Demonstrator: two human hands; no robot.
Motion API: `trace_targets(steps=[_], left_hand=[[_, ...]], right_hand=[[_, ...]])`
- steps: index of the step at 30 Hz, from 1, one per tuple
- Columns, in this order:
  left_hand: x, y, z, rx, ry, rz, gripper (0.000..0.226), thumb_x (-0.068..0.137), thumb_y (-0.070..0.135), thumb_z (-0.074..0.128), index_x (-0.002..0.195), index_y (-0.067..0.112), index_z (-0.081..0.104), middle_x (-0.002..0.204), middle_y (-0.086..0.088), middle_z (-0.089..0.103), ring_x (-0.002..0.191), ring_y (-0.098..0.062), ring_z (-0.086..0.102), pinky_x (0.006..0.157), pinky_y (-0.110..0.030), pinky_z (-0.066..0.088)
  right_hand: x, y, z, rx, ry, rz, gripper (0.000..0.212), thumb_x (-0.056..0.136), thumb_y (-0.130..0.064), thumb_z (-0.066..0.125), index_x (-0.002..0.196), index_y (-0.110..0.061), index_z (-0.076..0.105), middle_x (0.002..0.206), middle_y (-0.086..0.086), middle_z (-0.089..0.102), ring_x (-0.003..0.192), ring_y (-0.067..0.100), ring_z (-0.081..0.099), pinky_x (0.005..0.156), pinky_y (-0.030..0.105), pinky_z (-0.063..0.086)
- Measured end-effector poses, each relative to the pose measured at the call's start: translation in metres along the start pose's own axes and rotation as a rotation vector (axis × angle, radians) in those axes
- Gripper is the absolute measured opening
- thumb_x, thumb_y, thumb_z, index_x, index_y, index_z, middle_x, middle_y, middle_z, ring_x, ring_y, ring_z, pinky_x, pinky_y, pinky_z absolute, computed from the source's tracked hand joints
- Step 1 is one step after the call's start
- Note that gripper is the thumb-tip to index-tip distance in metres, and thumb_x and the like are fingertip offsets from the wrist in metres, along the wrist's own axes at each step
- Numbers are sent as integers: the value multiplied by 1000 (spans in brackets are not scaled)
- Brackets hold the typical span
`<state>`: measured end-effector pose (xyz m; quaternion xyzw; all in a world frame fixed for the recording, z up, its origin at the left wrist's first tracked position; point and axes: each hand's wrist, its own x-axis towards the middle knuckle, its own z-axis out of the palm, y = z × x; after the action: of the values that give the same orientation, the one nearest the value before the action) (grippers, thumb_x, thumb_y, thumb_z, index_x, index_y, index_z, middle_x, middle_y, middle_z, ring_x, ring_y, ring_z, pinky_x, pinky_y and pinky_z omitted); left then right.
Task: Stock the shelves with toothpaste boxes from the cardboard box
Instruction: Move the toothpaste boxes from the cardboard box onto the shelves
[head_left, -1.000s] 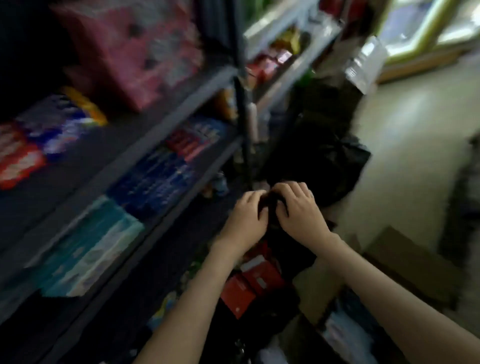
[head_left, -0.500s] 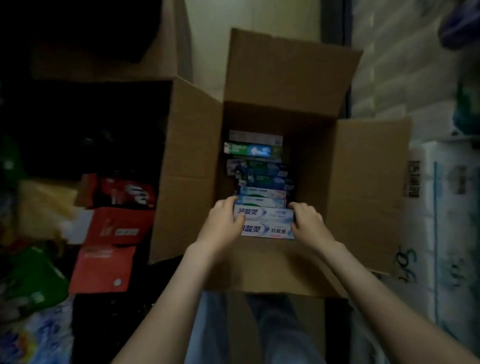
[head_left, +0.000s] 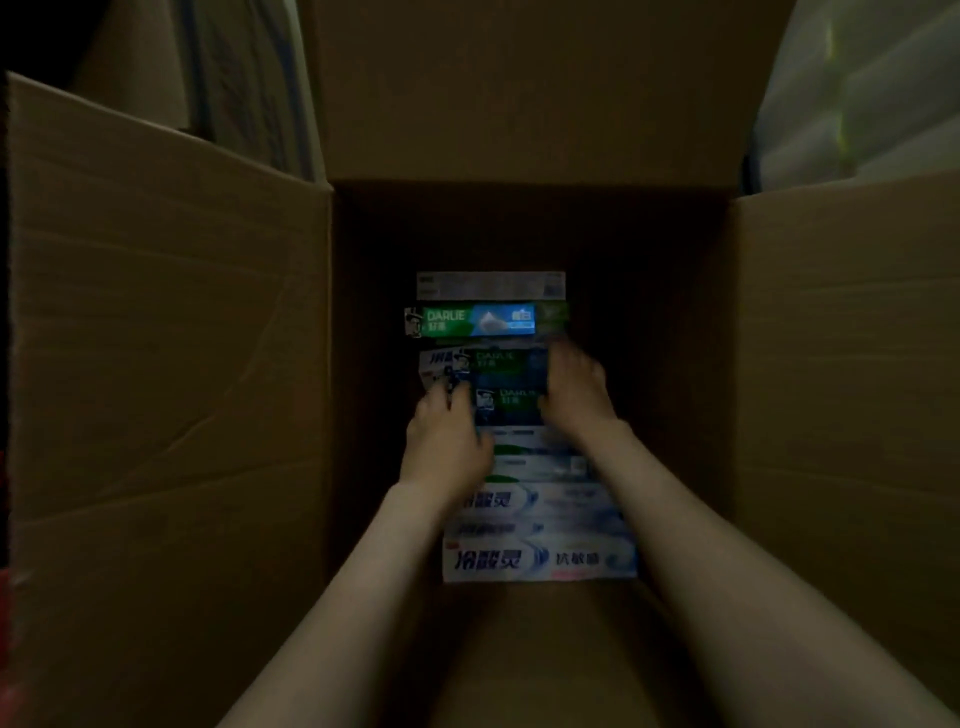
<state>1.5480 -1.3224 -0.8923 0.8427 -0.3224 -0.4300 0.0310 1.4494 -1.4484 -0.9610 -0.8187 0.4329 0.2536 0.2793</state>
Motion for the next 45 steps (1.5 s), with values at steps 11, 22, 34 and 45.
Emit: trace_targets(steps=[11,22,34,45], left_hand=[[-23,-2,0,85,20,56,63,97,26,46,150,13,14,157,-12,9,142,-28,15,116,-38,18],[-49,-8,11,172,9,90,74,94,24,51,151,12,6,157,-15,2,144,-30,7,119,-40,9],[-285,5,-235,497,487,516,49,63,27,75,109,11,66,102,-6,68,94,-23,65,96,-39,39],[-489,-48,-414,-245,540,207,38,81,42,71,111,22,57,101,7,60,94,-11,58,78,-28,46]], right_hand=[[21,5,19,-253,-199,37,83,87,-39,61,149,-15,11,153,11,20,140,27,19,114,40,15],[-18,-6,20,-269,-194,59,75,85,-52,61,141,-15,28,142,12,39,129,28,37,100,39,31],[-298,-158,-271,6,-356,-369,55,77,-52,68,119,-23,48,115,-1,59,101,16,58,88,36,48],[-428,-321,-433,242,-313,-601,25,85,-29,69,109,-25,63,101,-5,60,93,13,58,72,18,48]])
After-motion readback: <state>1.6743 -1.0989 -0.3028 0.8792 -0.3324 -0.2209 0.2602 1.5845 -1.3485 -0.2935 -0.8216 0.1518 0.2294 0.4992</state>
